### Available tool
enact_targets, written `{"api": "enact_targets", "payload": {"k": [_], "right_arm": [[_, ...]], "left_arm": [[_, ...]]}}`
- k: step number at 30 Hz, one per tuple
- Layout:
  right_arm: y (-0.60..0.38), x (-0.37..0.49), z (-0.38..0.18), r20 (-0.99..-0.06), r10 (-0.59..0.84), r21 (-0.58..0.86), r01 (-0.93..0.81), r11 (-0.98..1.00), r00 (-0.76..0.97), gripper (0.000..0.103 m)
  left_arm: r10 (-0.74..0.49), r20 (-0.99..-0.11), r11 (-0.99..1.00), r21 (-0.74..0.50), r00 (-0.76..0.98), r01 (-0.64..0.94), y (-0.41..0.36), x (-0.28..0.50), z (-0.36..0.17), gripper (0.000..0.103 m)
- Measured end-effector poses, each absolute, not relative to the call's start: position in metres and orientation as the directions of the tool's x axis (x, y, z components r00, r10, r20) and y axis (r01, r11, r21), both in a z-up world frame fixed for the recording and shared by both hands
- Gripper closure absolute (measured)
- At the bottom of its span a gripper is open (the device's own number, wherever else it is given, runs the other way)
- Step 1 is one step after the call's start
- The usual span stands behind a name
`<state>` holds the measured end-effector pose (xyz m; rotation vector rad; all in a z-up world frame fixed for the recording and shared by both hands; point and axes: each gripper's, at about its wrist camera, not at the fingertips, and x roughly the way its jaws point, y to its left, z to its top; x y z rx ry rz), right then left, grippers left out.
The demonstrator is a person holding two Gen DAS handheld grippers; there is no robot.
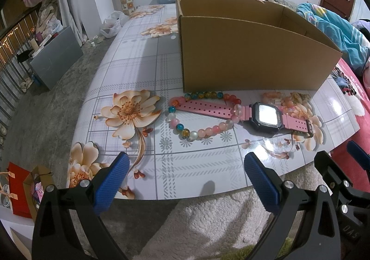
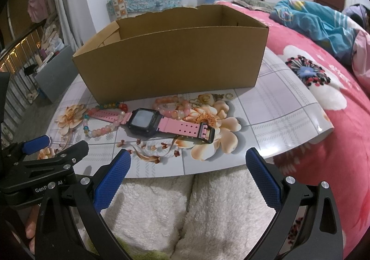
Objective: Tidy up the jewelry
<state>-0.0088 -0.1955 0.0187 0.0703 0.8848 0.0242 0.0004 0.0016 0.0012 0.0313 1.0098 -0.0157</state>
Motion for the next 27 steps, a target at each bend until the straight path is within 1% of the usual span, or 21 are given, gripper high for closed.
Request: {"api": "enact_targets", "payload": {"k": [27], "right_arm": [[-0.1962, -0.0098, 0.0195, -0.770, 0.053, 0.076, 0.009, 0.997, 0.636, 0.008]], "left_arm": [[0.003, -0.846, 0.999, 0.021, 0.534, 0.027, 0.0013, 0.0008, 0.0004, 0.006]]}}
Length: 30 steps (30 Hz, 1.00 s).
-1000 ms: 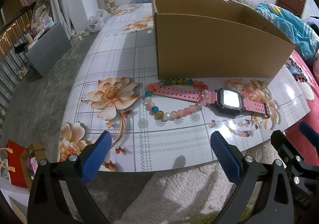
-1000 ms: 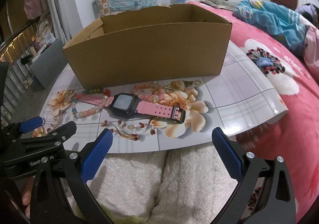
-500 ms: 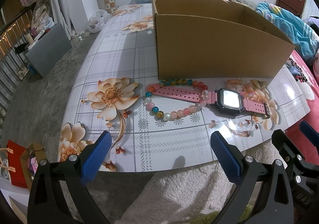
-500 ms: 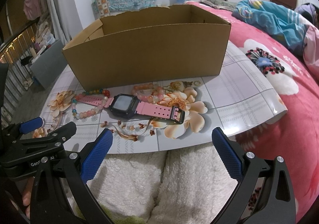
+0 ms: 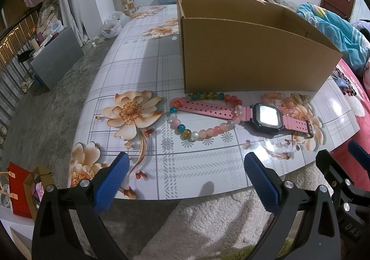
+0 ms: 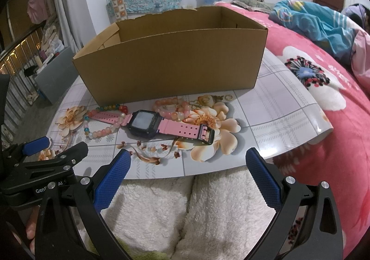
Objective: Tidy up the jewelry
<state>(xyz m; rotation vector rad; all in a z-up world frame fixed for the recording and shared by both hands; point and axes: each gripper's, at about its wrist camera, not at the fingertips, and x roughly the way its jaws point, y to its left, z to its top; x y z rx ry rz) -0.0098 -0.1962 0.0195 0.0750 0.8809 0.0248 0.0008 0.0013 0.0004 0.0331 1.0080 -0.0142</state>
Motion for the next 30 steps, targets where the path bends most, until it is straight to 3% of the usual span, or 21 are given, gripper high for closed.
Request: {"api": "enact_targets", "payload": {"k": [30], "right_arm": [[-0.2000, -0.0108, 0.0226, -0.754, 0.050, 0.083, 0.020, 0.996, 0.655, 0.008]], "left_arm": [[0.010, -0.843, 0.999, 0.029, 0.538, 0.027, 0.0056, 0.0049, 0.0047, 0.006]]}}
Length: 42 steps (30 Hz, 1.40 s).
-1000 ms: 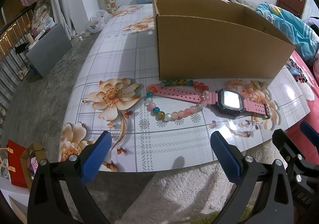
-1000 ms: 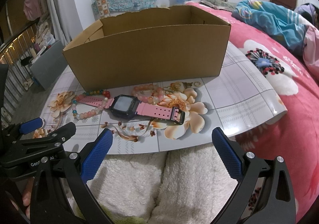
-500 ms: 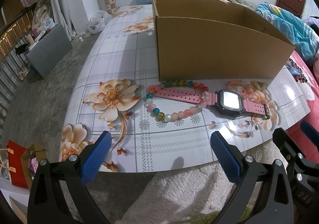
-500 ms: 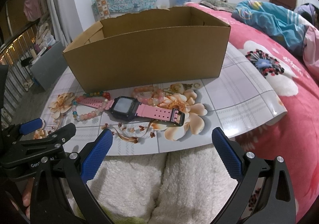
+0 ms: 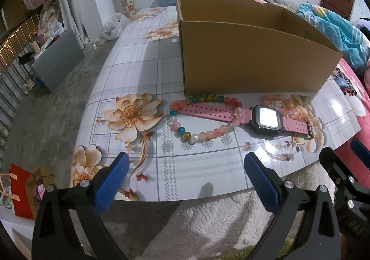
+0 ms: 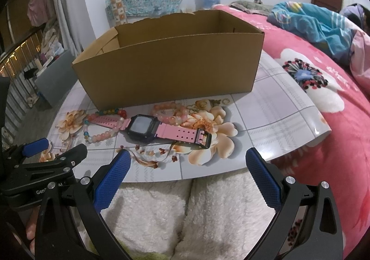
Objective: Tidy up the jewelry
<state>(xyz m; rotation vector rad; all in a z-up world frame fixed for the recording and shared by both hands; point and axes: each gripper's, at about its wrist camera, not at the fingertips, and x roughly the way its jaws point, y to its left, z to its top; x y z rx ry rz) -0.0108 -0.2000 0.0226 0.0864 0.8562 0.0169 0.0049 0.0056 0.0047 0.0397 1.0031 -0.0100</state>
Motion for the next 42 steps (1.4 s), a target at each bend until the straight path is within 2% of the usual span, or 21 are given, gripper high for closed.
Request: {"api": "enact_targets", "payload": {"k": [15, 20, 24, 29, 31, 35, 42], "right_arm": [[-0.205, -0.012, 0.027, -0.725, 0.068, 0.091, -0.003, 0.996, 0.685, 0.008], [-0.196, -0.009, 0.030, -0.702, 0.094, 0.061, -0.071, 0.996, 0.706, 0.008], [-0.183, 0.002, 0.032, -0.683, 0.149, 0.029, -0.177, 0.984, 0.715, 0.010], [-0.165, 0.022, 0.027, -0.694, 0.228, 0.015, -0.303, 0.953, 0.683, 0.018], [-0.157, 0.029, 0.024, -0.704, 0.265, 0.027, -0.348, 0.937, 0.659, 0.024], [-0.150, 0.041, 0.018, -0.724, 0.334, 0.106, -0.382, 0.918, 0.603, 0.035], [-0.145, 0.068, 0.007, -0.754, 0.392, 0.240, -0.335, 0.911, 0.527, 0.054]], "left_arm": [[0.025, -0.820, 0.998, 0.058, 0.571, 0.039, 0.022, 0.015, 0.000, 0.006], [0.007, -0.814, 0.994, 0.068, 0.581, 0.083, 0.029, 0.018, -0.002, 0.006], [-0.065, -0.793, 0.991, 0.021, 0.606, 0.135, 0.039, 0.022, -0.003, 0.006], [-0.192, -0.752, 0.973, -0.064, 0.630, 0.220, 0.053, 0.026, -0.004, 0.006], [-0.221, -0.736, 0.969, -0.093, 0.640, 0.228, 0.058, 0.029, -0.004, 0.006], [-0.236, -0.722, 0.964, -0.091, 0.650, 0.250, 0.058, 0.033, -0.008, 0.006], [-0.246, -0.712, 0.957, -0.070, 0.658, 0.281, 0.054, 0.038, -0.009, 0.006]]}}
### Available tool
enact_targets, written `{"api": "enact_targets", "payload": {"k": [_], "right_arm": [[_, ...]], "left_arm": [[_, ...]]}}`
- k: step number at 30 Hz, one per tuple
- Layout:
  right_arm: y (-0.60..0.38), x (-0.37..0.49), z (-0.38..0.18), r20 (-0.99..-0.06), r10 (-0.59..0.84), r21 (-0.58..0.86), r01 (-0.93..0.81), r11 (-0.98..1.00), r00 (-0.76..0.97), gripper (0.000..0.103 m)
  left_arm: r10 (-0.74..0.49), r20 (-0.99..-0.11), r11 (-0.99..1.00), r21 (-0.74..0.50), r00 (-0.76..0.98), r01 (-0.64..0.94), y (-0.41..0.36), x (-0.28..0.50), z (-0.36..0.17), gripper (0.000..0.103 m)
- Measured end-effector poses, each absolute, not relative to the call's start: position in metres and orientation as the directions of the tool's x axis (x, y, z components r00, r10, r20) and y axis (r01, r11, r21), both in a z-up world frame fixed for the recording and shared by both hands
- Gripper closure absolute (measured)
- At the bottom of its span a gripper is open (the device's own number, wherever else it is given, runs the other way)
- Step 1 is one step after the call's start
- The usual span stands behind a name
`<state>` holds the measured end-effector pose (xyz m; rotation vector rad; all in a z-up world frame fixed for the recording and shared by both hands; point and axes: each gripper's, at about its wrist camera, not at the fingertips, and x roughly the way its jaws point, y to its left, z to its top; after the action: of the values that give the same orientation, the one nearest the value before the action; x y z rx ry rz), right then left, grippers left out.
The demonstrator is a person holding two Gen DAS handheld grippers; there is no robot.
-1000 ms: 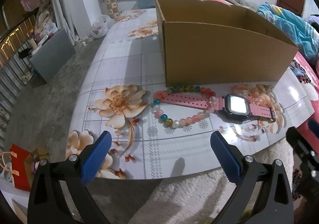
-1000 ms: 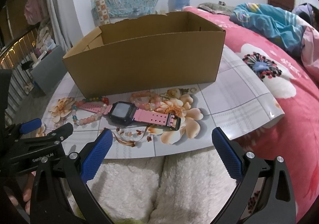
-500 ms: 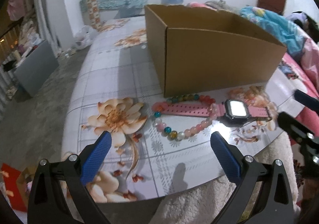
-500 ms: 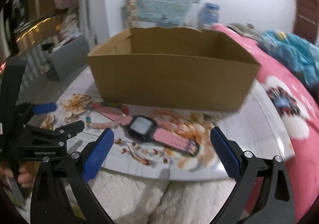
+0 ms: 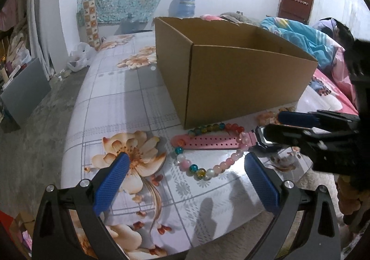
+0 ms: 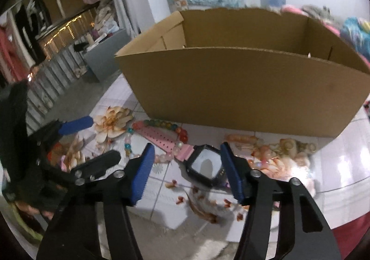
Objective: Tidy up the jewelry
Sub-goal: 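Close both grippers on the multicoloured bead bracelet, then lift the bead bracelet with both grippers and carry it over the box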
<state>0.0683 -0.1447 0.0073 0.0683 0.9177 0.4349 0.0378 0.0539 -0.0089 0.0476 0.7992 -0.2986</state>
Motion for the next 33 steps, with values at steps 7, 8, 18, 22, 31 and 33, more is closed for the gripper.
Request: {"api": "enact_targets", "payload": {"k": [7, 8, 18, 22, 31, 33], "right_arm": [[-0.127, 0.085, 0.003, -0.781, 0.404, 0.241, -0.366, 0.899, 0.477, 0.059], [-0.124, 0.087, 0.003, -0.786, 0.400, 0.232, -0.373, 0.898, 0.472, 0.060], [-0.108, 0.104, -0.016, -0.844, 0.341, 0.174, -0.391, 0.904, 0.413, 0.071], [-0.107, 0.108, -0.019, -0.850, 0.331, 0.161, -0.395, 0.904, 0.410, 0.076], [-0.109, 0.107, -0.017, -0.852, 0.334, 0.153, -0.418, 0.896, 0.404, 0.095], [-0.112, 0.105, -0.016, -0.847, 0.343, 0.166, -0.413, 0.895, 0.405, 0.095]], "left_arm": [[-0.247, -0.756, 0.954, -0.082, 0.606, 0.287, 0.053, 0.053, -0.021, 0.041], [-0.247, -0.763, 0.955, -0.086, 0.597, 0.284, 0.054, 0.055, -0.023, 0.046], [-0.236, -0.799, 0.953, -0.080, 0.553, 0.291, 0.052, 0.069, -0.034, 0.074], [-0.219, -0.801, 0.953, -0.054, 0.557, 0.297, 0.050, 0.069, -0.035, 0.079], [-0.199, -0.789, 0.947, -0.001, 0.582, 0.322, 0.044, 0.068, -0.035, 0.094], [-0.206, -0.787, 0.947, -0.011, 0.581, 0.321, 0.045, 0.067, -0.033, 0.094]]}}
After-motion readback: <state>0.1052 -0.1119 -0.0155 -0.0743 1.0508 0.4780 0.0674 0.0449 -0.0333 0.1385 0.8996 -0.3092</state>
